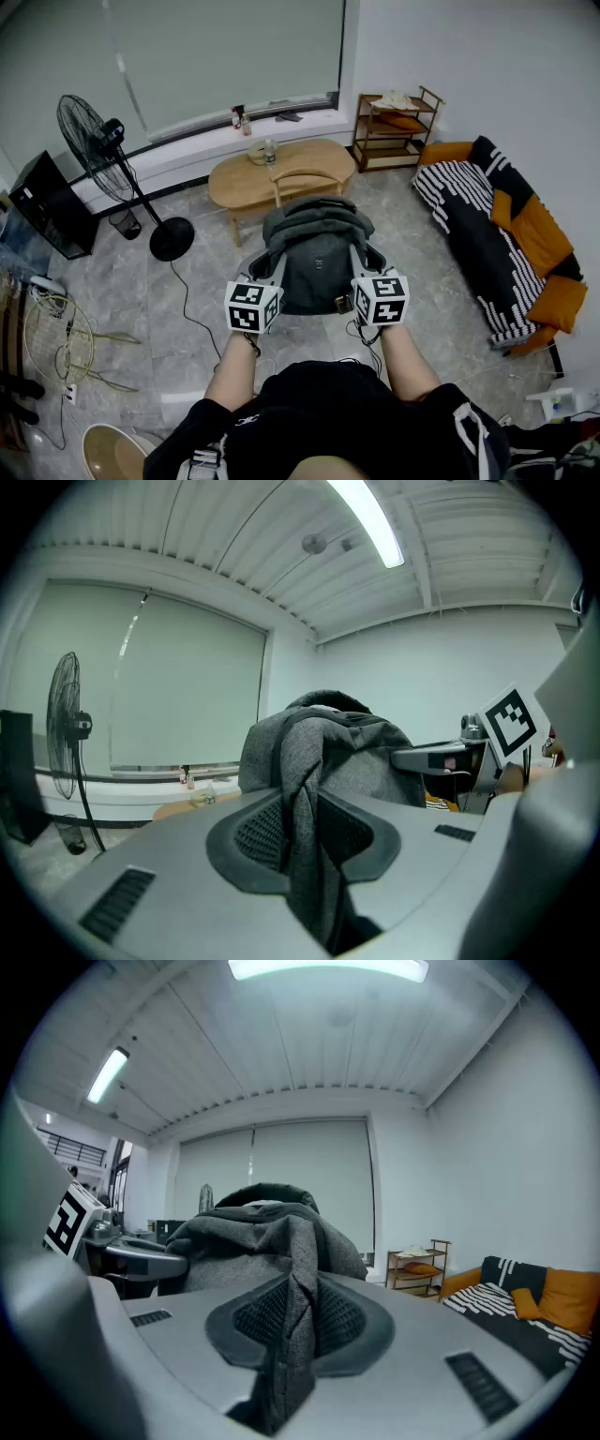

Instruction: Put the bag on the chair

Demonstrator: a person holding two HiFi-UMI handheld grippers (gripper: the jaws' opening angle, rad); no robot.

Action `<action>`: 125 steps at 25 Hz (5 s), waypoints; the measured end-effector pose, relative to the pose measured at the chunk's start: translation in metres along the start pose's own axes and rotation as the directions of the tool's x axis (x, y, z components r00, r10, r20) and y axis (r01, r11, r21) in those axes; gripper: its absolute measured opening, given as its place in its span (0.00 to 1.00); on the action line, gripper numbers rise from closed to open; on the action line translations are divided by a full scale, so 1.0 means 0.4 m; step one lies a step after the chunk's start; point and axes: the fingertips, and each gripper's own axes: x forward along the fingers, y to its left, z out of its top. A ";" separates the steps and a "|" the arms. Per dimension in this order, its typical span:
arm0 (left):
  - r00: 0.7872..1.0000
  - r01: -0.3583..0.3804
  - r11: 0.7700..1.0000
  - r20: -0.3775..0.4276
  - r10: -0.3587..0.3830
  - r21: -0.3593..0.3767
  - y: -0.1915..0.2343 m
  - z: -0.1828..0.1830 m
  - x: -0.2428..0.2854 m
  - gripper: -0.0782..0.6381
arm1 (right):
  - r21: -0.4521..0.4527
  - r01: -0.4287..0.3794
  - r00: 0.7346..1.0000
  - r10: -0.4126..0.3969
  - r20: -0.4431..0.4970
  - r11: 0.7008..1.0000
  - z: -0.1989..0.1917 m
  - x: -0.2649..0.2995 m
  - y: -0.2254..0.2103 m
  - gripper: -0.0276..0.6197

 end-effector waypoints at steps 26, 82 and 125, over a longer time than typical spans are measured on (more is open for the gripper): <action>0.999 0.041 0.999 0.006 -0.041 -0.011 0.002 -0.029 -0.030 0.24 | 0.073 0.021 1.000 -0.023 0.021 0.997 -0.037 -0.032 0.029 0.18; 0.967 -0.036 0.994 -0.254 0.008 -0.105 0.694 0.104 1.413 0.24 | 0.165 -0.100 0.975 0.129 -0.179 0.981 0.036 1.477 -0.620 0.18; 0.798 0.102 0.883 -0.493 -0.348 -0.458 1.075 -0.431 1.934 0.28 | 0.135 0.090 0.829 0.001 -0.559 0.987 -0.485 2.069 -0.701 0.20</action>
